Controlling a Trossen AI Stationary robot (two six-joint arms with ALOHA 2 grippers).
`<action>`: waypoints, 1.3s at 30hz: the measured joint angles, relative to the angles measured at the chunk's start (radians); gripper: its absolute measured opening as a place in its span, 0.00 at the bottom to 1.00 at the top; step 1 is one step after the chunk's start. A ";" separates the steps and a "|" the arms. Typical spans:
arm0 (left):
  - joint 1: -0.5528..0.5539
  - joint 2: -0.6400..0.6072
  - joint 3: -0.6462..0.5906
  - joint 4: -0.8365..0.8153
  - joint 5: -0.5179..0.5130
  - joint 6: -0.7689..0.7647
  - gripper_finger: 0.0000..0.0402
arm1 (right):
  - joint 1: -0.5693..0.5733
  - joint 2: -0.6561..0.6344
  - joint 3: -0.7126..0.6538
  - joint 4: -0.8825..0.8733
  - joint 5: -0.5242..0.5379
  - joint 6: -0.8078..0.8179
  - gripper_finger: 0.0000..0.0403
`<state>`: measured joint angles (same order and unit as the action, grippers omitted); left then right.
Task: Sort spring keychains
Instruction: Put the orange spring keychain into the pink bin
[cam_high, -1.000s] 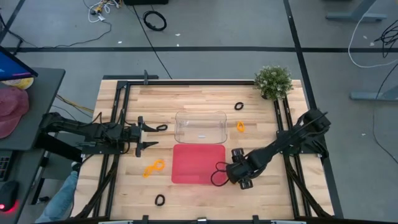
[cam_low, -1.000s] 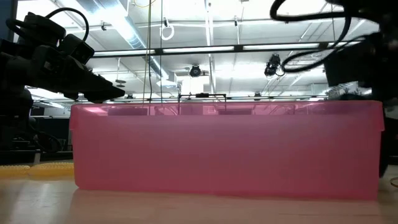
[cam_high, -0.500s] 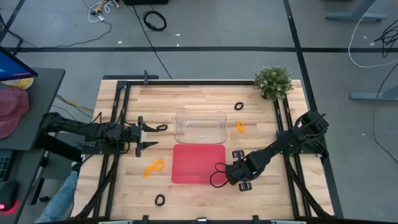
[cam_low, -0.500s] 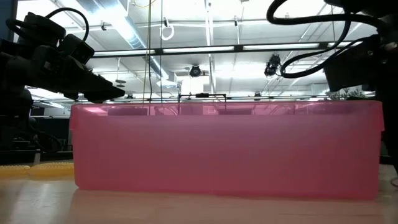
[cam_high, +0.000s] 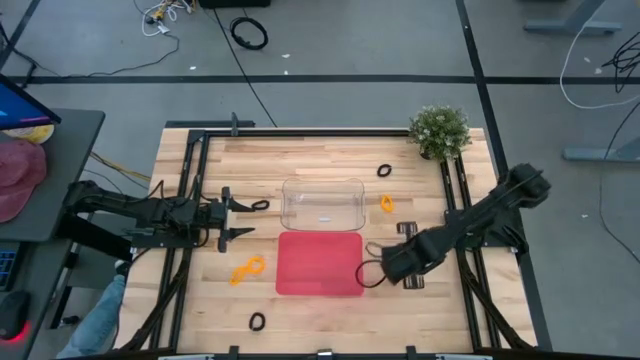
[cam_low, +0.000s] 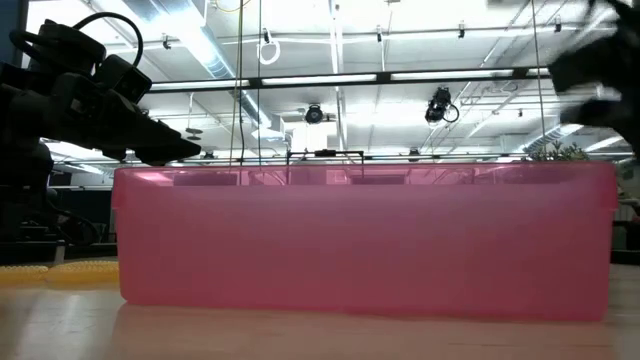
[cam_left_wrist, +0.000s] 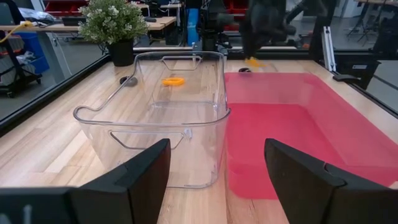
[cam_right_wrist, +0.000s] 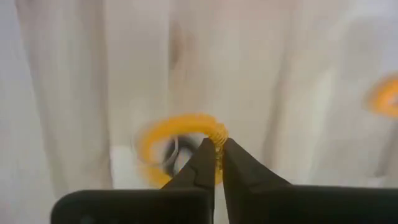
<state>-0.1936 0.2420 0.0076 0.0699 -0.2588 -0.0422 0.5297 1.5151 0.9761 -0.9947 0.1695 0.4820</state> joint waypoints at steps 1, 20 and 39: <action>0.000 0.000 0.000 0.000 0.000 0.000 0.65 | 0.001 -0.038 0.003 0.033 0.037 0.001 0.02; 0.000 0.000 0.000 0.000 -0.003 0.000 0.65 | -0.161 -0.292 0.007 0.870 0.122 -0.389 0.01; 0.000 0.000 0.000 0.000 -0.002 0.000 0.65 | -0.212 -0.175 0.006 0.998 0.008 -0.412 0.02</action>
<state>-0.1940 0.2417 0.0075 0.0700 -0.2612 -0.0422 0.3181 1.3403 0.9825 0.0034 0.1771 0.0698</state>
